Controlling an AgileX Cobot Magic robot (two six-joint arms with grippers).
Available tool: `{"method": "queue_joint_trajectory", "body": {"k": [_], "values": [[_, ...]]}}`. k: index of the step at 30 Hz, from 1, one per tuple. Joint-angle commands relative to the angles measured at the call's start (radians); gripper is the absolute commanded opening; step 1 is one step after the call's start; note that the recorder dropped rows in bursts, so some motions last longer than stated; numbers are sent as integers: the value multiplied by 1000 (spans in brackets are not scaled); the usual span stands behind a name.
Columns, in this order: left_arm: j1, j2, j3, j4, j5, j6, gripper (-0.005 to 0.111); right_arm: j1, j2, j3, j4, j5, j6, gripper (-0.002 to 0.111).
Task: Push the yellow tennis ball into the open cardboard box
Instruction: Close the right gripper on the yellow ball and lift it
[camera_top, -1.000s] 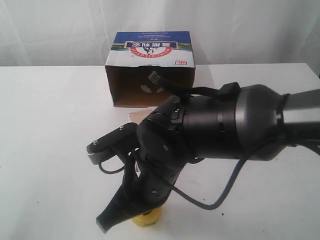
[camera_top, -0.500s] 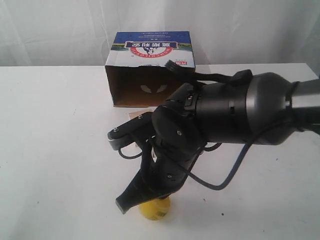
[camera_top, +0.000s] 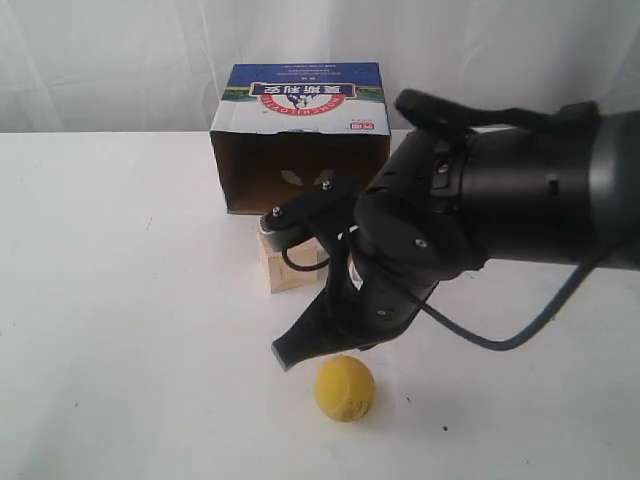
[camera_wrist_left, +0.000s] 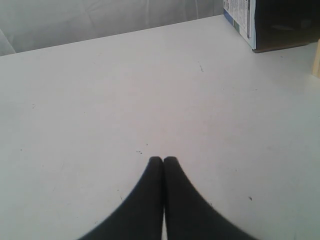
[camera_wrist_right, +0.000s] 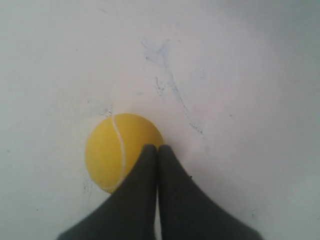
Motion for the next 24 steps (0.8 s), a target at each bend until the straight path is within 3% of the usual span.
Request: {"method": "queue_joint_trajectory", "body": {"k": [1,24], "values": [[0,-5,4,-9,2,0,0,-6,-49,4,-1,-3,22,0],[0,-5,4,-9,2,0,0,-60,124,15,-26,-24,-1,0]]}}
